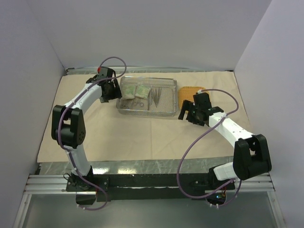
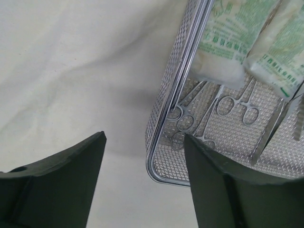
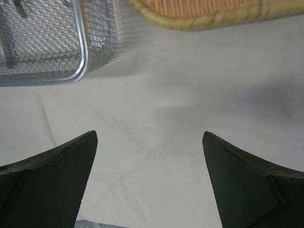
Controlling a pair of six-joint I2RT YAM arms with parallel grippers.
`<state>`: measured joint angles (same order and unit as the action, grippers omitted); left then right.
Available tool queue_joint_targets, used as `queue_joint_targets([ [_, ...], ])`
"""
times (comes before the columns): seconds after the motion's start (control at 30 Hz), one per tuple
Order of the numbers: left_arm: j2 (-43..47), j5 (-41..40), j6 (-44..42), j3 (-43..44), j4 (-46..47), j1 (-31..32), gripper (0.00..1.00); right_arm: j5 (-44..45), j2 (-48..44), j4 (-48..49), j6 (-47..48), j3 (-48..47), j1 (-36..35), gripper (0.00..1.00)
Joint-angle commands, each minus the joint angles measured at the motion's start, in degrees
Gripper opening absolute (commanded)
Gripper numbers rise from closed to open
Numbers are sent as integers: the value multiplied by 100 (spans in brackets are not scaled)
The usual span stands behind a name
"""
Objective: Open and lay out the surgical kit
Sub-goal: Smooth out the surgical kit at the center of the board, then move the container from the surgical kit.
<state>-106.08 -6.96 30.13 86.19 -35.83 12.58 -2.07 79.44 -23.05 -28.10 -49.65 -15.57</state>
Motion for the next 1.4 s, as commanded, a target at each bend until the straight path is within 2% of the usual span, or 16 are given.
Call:
queue_joint_targets([
  [0.0, -26, 257, -385, -120, 182, 52, 67, 39, 133, 362, 103, -519, -25, 100],
  [0.23, -140, 29, -473, -252, 208, 166, 46, 40, 764, 626, 24, -1143, -7, 95],
  [0.4, -202, -130, -490, -349, 235, 210, 43, -215, 1266, 714, -3, -1679, -33, 83],
  [0.53, -299, -174, -490, -358, 261, 236, 35, -470, 1714, 705, -73, -1838, -42, 74],
  [0.6, -316, -218, -508, -358, 270, 280, 34, -584, 1820, 749, -91, -1855, -68, 66],
  [0.63, -325, -227, -508, -375, 270, 289, 29, -593, 1916, 775, -91, -1864, -69, 59],
  [0.8, -317, -279, -464, -428, 323, 298, 18, -550, 2154, 784, -82, -1926, -113, 43],
  [0.93, -238, -586, -368, -489, 323, 289, 4, -470, 2243, 714, 23, -2040, -200, 13],
  [0.97, -211, -665, -341, -516, 323, 272, 3, -470, 2251, 697, 41, -2075, -235, 10],
  [1.37, -44, -1817, 28, -481, -46, -676, 6, -426, 2830, 801, -82, -3147, -1069, 4],
])
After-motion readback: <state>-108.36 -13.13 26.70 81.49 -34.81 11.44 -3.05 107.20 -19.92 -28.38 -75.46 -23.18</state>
